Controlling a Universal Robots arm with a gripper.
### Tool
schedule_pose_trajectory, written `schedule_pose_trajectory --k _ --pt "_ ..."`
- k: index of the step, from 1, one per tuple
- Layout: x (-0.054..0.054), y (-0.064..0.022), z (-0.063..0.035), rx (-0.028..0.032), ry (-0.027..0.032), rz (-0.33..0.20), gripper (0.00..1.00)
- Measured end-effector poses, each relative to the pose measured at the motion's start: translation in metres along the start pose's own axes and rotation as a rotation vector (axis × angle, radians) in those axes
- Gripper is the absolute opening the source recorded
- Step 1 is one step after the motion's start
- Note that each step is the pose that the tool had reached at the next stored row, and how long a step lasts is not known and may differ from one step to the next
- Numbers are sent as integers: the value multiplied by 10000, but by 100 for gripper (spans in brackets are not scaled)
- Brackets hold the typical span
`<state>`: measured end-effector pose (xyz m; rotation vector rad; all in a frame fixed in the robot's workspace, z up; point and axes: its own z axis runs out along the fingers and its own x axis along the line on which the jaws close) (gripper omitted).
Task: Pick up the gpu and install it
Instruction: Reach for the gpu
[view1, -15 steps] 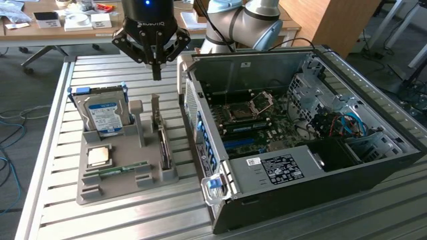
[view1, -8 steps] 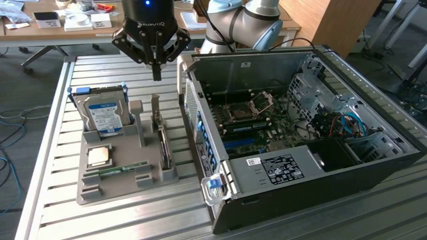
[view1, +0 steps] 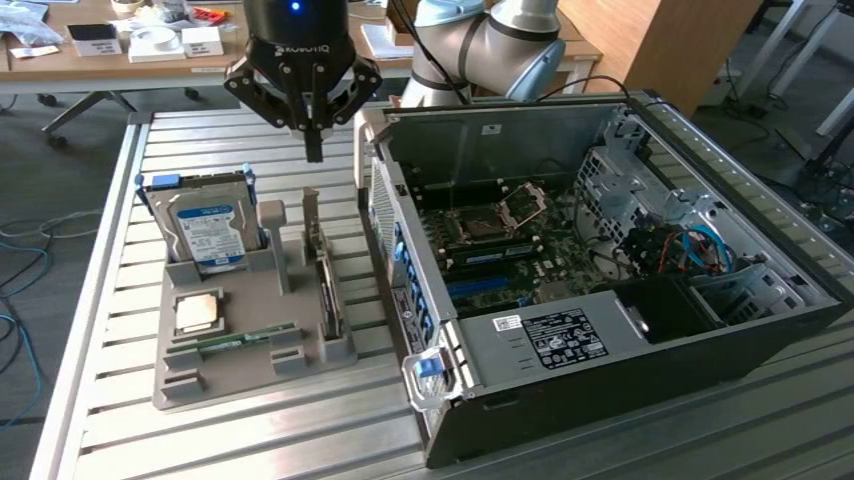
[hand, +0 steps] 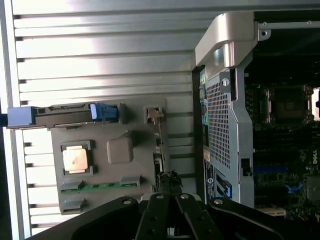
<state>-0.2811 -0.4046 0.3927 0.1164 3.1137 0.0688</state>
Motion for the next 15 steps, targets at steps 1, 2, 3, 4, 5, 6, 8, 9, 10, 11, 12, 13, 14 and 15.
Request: schedule_pose_trajectory --k 1,2,3,4,5,6,8,9,10,11,12,13,14,15 --pt "0 -4 0 0 0 1 11" --pt "0 -8 -1 0 0 1 11" --pt "0 -10 -1 0 0 2 11" --pt "0 -11 0 -1 -1 2 11" --pt "0 -11 0 -1 -1 3 11" --pt "-1 -11 0 0 0 2 11" --pt "-1 -12 -1 0 0 1 11" --pt "-1 -12 0 0 0 1 11" --pt "0 -12 0 -1 0 1 11" --pt "-1 -12 0 0 0 1 11" --pt "-1 -12 0 0 -1 1 11" --pt "-1 -17 -1 -1 0 0 11" --pt "-2 -23 0 0 0 -1 11" --pt "-2 -31 1 0 0 0 11"
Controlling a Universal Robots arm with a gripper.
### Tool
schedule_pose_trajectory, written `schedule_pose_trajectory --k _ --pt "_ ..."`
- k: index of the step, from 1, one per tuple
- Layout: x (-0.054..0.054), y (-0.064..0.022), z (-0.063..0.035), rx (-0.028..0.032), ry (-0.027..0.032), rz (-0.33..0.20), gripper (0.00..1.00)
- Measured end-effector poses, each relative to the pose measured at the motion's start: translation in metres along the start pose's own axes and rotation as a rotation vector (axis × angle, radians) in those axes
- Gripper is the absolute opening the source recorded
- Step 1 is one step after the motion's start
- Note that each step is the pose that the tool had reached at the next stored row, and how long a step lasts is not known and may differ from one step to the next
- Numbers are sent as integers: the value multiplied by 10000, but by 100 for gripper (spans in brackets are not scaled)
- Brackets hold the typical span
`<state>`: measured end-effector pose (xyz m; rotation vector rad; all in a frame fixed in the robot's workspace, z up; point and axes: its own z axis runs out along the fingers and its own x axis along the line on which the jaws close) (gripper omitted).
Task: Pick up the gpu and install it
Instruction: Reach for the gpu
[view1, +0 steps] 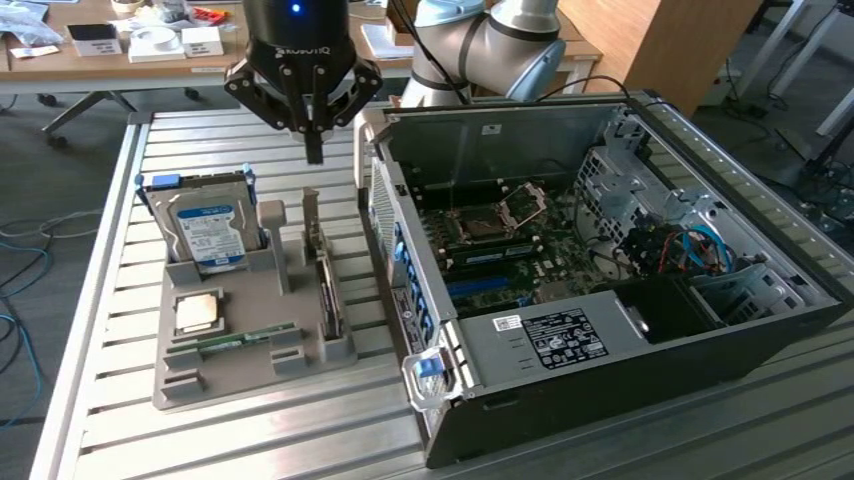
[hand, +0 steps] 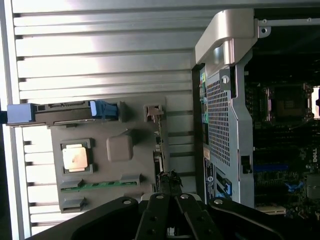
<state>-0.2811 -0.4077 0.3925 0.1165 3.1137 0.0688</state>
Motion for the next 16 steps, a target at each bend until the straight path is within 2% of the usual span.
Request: schedule_pose_trajectory --k 16 --pt "50 -191 -6 0 0 0 11"
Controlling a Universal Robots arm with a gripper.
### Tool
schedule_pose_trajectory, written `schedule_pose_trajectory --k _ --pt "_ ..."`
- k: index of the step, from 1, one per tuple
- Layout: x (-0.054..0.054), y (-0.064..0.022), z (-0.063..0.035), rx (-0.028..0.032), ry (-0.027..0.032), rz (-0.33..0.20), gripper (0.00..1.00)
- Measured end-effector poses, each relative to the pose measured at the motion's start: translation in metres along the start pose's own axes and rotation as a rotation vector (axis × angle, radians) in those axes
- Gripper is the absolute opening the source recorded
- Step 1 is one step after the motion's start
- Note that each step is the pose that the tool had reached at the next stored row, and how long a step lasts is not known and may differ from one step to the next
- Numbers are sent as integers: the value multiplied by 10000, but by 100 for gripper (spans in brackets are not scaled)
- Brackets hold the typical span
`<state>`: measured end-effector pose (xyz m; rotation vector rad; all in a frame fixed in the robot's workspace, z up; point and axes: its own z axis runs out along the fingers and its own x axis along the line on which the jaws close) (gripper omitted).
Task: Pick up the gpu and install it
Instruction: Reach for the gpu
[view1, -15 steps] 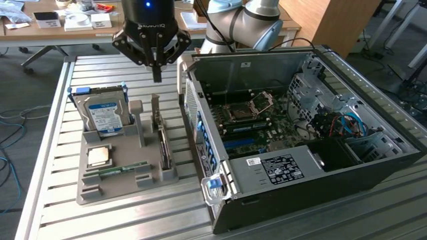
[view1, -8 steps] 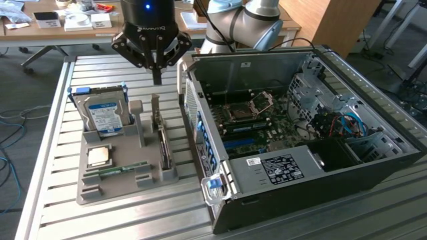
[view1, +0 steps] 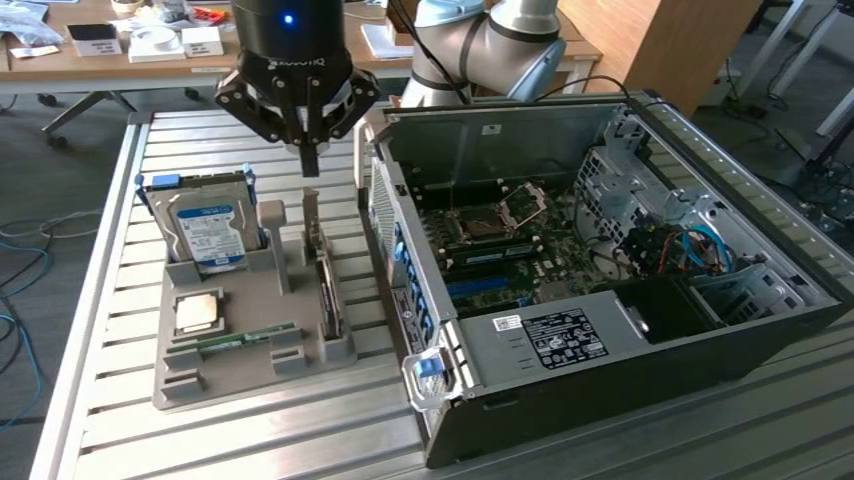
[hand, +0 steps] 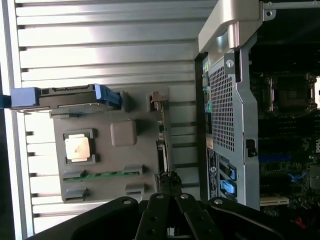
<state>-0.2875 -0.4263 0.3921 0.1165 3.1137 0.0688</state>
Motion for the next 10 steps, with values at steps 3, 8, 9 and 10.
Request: schedule_pose_trajectory --k 3,8,9,10 --pt "8 -52 -2 0 0 0 11" --pt "16 -80 -4 0 0 0 11" --pt "16 -80 -4 0 0 1 11" --pt "16 -80 -4 0 0 1 11"
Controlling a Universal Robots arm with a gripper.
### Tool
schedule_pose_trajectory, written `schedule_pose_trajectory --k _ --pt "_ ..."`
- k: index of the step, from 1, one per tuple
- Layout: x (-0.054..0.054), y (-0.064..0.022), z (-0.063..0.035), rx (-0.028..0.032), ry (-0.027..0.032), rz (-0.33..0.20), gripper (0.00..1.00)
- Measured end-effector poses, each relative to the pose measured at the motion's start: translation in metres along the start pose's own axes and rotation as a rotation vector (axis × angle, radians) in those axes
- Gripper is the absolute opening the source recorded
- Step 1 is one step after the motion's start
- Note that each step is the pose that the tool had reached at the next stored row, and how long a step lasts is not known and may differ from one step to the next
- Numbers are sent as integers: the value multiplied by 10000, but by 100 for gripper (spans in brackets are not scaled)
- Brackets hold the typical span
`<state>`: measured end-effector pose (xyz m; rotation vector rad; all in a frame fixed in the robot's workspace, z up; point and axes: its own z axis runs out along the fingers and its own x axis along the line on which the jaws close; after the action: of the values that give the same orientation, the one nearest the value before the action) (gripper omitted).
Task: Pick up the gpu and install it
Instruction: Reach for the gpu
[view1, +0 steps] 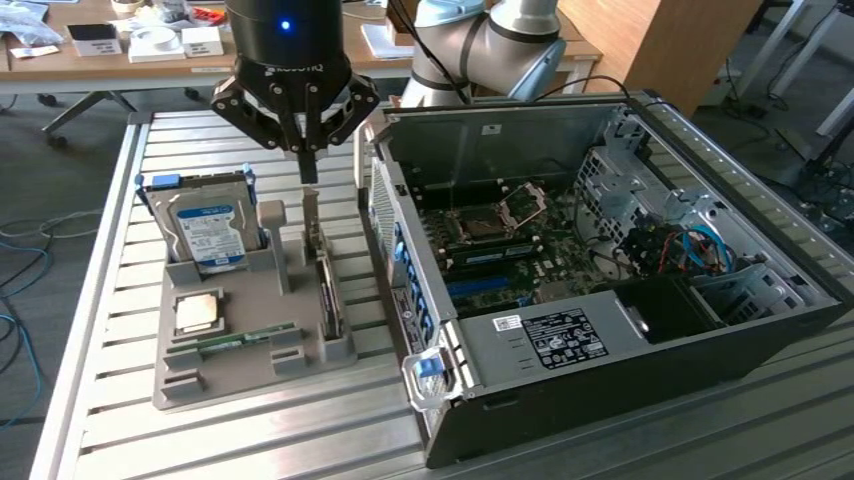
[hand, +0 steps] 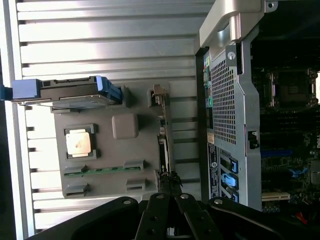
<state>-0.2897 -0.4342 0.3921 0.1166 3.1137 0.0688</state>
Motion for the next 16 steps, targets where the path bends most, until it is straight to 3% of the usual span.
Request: schedule_pose_trajectory --k 16 --pt "55 -36 43 -1 -1 0 11"
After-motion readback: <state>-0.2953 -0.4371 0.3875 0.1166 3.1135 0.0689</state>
